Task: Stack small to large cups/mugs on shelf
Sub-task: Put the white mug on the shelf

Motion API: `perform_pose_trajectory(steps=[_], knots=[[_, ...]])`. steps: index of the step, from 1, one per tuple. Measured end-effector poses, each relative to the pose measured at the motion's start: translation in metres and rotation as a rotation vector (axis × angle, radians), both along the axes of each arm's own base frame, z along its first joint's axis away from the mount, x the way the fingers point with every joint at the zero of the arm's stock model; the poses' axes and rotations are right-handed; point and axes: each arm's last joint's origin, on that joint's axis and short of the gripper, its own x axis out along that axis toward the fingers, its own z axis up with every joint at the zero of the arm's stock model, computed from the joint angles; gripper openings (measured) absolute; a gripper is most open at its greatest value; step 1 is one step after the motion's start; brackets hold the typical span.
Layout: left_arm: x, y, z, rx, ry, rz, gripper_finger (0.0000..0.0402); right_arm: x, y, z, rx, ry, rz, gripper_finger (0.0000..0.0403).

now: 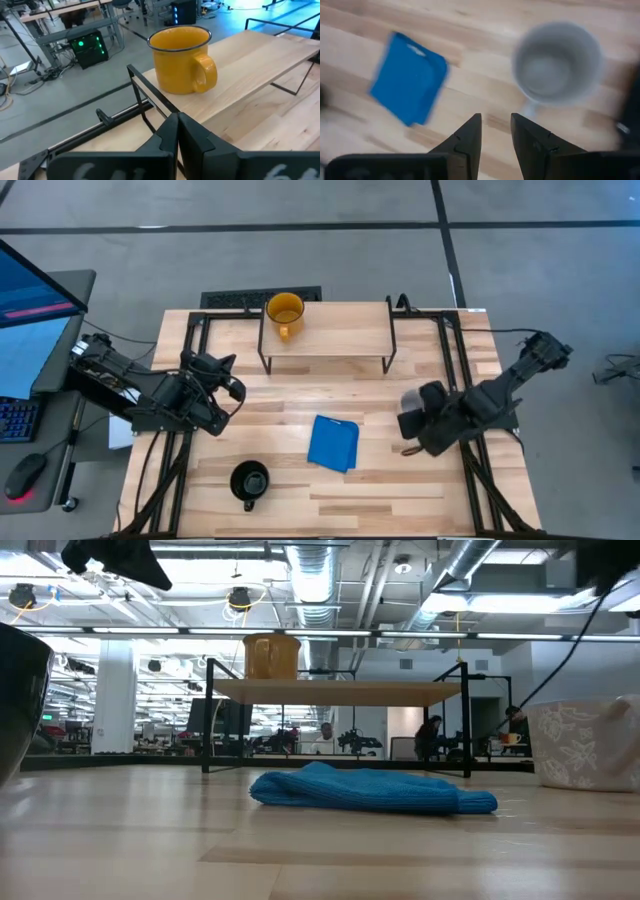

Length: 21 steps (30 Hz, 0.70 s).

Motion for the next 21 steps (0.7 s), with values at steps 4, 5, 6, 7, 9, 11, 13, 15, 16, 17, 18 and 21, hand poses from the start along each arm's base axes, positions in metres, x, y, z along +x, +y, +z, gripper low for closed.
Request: perform_pose_trajectory(steps=[4,5,6,7,9,11,13,15,16,17,18,21], knots=[[0.0,0.0,0.0,-0.003,0.0,0.0,0.0,0.007,0.015,-0.013,0.02,0.1,0.007,0.0127],[0.0,0.0,0.0,0.006,0.016,-0.005,0.0,0.01,0.019,-0.017,0.015,0.113,0.02,0.0127],[-0.001,0.0,0.0,0.023,0.047,-0.014,0.0,0.012,0.023,-0.021,0.006,0.125,0.036,0.0127],[-0.001,0.001,0.0,0.034,0.076,-0.024,0.0,0.015,0.026,-0.025,0.001,0.133,0.041,0.0127],[-0.001,0.0,-0.001,-0.001,0.097,-0.036,0.0,0.02,0.031,-0.03,0.002,0.132,0.043,0.0127],[0.0,-0.001,-0.002,-0.042,0.089,-0.037,0.0,0.025,0.035,-0.033,0.022,0.112,0.045,0.0127],[0.001,-0.001,-0.002,-0.05,0.076,-0.036,0.0,0.03,0.038,-0.035,0.05,0.089,0.065,0.0127],[0.002,-0.002,-0.002,-0.055,0.063,-0.038,0.0,0.034,0.041,-0.035,0.066,0.067,0.123,0.0127],[0.002,-0.002,-0.002,-0.05,0.069,-0.04,0.0,0.036,0.043,-0.035,0.081,0.057,0.156,0.0127],[0.002,-0.002,-0.002,-0.044,0.075,-0.043,0.0,0.037,0.045,-0.035,0.093,0.052,0.183,0.0127],[0.002,-0.002,-0.002,-0.04,0.081,-0.046,0.0,0.038,0.045,-0.035,0.106,0.05,0.204,0.0127],[0.002,-0.002,-0.002,-0.045,0.073,-0.041,0.0,0.038,0.044,-0.035,0.125,0.055,0.148,0.0127]])
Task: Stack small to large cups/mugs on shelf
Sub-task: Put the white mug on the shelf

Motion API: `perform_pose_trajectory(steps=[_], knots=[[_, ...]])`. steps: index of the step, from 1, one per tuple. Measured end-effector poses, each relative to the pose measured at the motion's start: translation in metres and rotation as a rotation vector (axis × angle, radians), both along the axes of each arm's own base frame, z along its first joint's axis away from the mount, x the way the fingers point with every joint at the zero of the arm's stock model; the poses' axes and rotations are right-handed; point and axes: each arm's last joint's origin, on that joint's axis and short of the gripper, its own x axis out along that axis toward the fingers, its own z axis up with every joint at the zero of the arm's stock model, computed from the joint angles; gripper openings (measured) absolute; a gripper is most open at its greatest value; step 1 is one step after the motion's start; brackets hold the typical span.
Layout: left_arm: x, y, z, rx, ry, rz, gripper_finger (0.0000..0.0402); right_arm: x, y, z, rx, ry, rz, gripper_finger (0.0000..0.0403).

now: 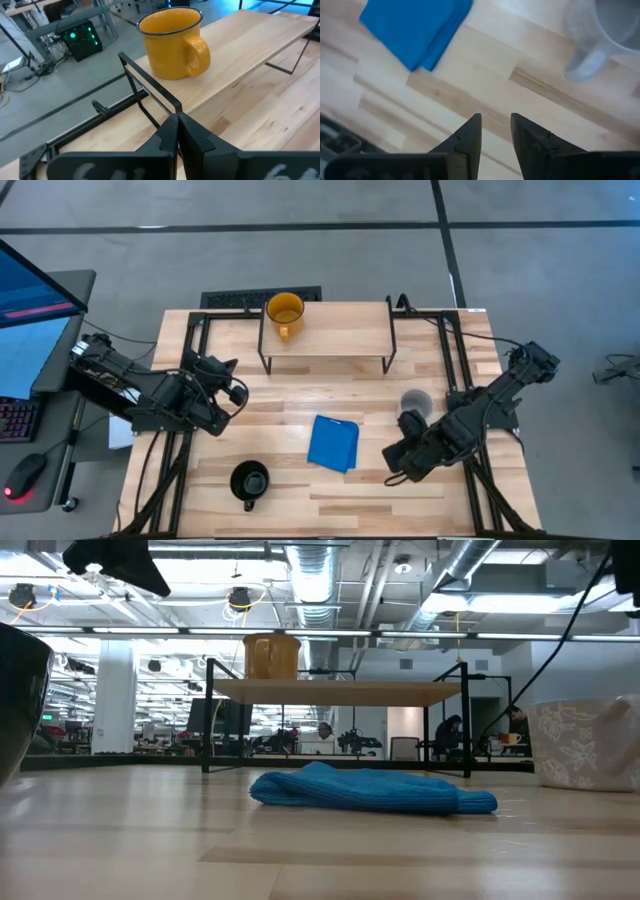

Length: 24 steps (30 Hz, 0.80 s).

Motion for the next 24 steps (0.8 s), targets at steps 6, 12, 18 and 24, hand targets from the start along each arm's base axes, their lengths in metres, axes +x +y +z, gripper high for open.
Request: perform_pose_trajectory(steps=[6,12,18,24], knots=[[-0.008,-0.005,0.003,0.036,-0.03,-0.04,0.0,-0.008,0.001,0.0,-0.051,-0.016,-0.169,0.0127],[-0.031,-0.009,0.012,0.03,-0.088,-0.137,0.0,-0.009,0.002,0.0,-0.05,-0.053,-0.269,0.0127],[-0.058,-0.003,0.009,0.02,-0.179,-0.231,0.0,-0.005,-0.003,0.0,-0.035,-0.06,-0.348,0.0127],[-0.076,0.006,-0.011,-0.017,-0.231,-0.282,0.0,-0.001,-0.009,0.0,-0.026,-0.059,-0.403,0.0127]])
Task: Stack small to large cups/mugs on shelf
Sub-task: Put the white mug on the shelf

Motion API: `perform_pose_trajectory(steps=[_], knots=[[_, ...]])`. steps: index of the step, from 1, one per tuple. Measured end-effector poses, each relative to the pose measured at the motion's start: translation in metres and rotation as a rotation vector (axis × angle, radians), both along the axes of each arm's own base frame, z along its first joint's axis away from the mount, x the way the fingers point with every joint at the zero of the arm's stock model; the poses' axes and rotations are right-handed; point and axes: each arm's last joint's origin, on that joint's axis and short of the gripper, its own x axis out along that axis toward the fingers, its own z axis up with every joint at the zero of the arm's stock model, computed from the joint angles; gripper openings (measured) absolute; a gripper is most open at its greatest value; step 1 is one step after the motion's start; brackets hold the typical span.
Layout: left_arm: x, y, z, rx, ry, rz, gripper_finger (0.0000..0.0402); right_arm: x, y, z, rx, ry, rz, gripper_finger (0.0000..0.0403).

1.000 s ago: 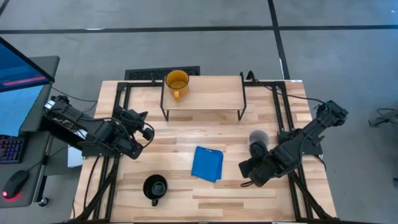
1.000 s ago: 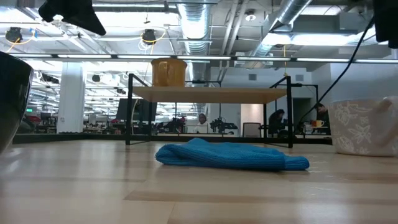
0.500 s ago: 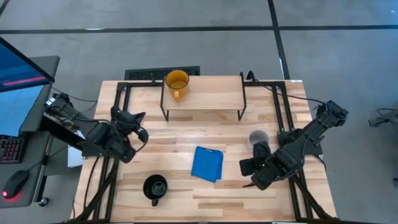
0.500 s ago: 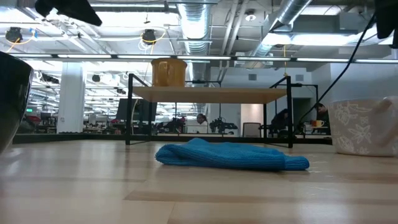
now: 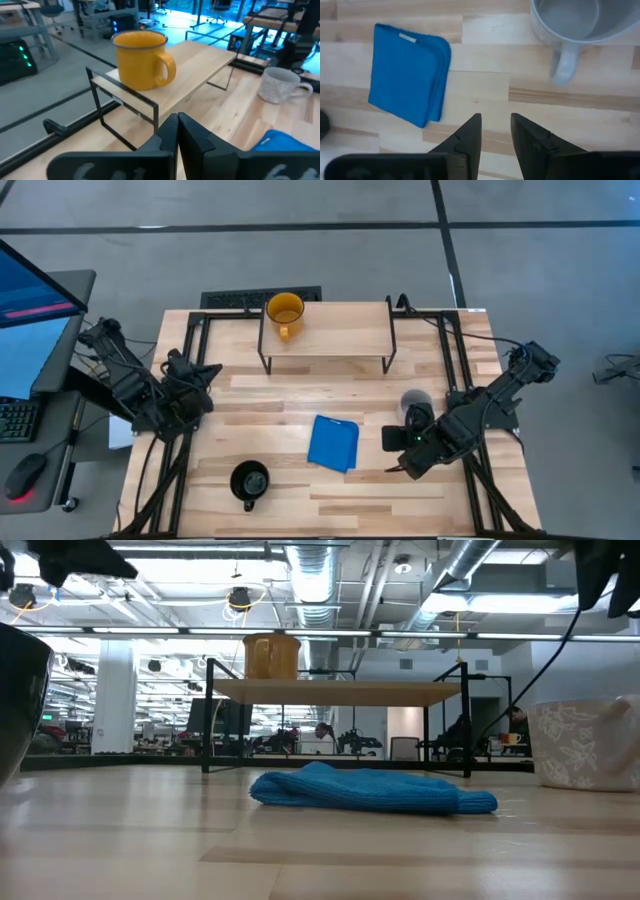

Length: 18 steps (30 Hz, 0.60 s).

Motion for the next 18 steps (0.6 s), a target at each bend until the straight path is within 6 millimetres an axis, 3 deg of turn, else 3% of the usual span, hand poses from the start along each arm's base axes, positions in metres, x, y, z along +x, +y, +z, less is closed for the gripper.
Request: perform_pose_trajectory(steps=[11,18], knots=[[-0.009,0.009,-0.019,-0.032,0.003,-0.014,0.0,-0.001,-0.012,-0.002,0.029,0.116,-0.096,0.0127],[-0.009,0.009,-0.019,-0.028,0.023,-0.022,0.0,0.008,-0.005,-0.024,-0.013,0.241,-0.129,0.0127]])
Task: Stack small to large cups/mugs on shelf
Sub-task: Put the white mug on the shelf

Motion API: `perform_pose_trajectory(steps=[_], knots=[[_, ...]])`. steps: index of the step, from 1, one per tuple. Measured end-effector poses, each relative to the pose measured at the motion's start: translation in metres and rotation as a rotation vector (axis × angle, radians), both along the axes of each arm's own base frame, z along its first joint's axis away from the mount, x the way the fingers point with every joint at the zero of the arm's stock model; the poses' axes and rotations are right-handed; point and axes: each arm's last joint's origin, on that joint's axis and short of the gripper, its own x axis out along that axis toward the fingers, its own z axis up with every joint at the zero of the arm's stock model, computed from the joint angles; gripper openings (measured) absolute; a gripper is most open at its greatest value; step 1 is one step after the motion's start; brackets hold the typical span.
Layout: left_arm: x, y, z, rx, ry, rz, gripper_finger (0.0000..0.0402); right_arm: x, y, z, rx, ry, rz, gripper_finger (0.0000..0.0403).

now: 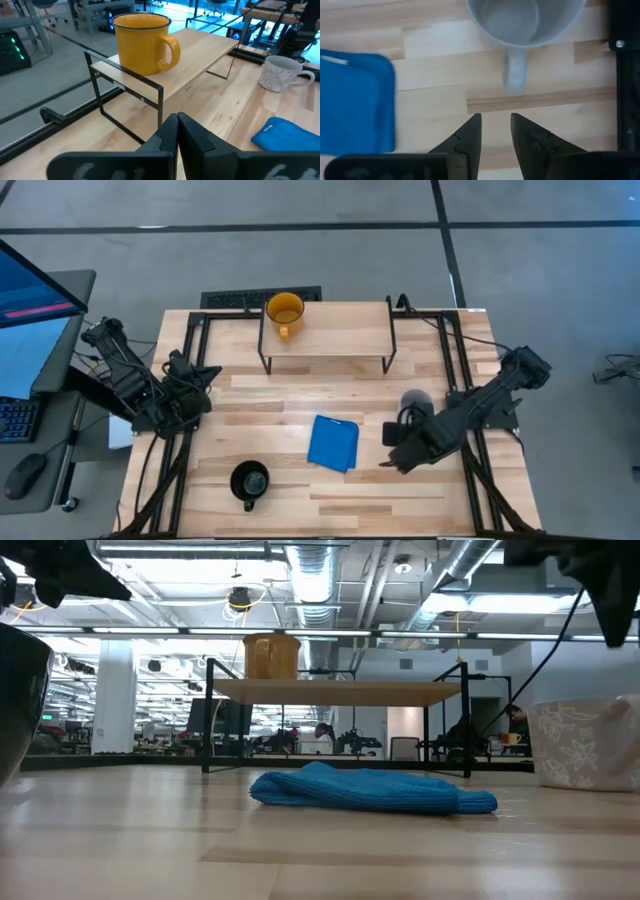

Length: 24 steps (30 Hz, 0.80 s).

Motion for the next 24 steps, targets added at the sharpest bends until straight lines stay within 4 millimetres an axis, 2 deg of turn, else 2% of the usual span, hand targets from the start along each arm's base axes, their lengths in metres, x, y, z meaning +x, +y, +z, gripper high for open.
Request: perform_pose_trajectory(steps=[7,14,17,21,24], knots=[[0.0,0.0,0.0,0.011,0.013,-0.006,0.0,0.003,0.005,-0.016,-0.008,0.124,-0.045,0.0127],[0.0,0.0,-0.001,0.007,0.061,-0.027,0.0,-0.003,0.0,-0.013,-0.106,0.152,-0.047,0.0127],[0.0,-0.001,-0.001,0.005,0.063,-0.027,0.0,-0.004,0.0,-0.013,-0.1,0.165,-0.042,0.0127],[0.0,-0.001,-0.001,0.004,0.063,-0.027,0.0,-0.004,-0.001,-0.012,-0.088,0.187,0.053,0.0127],[0.0,-0.001,-0.001,0.004,0.062,-0.027,0.0,-0.002,-0.001,-0.013,-0.059,0.177,0.009,0.0127]])
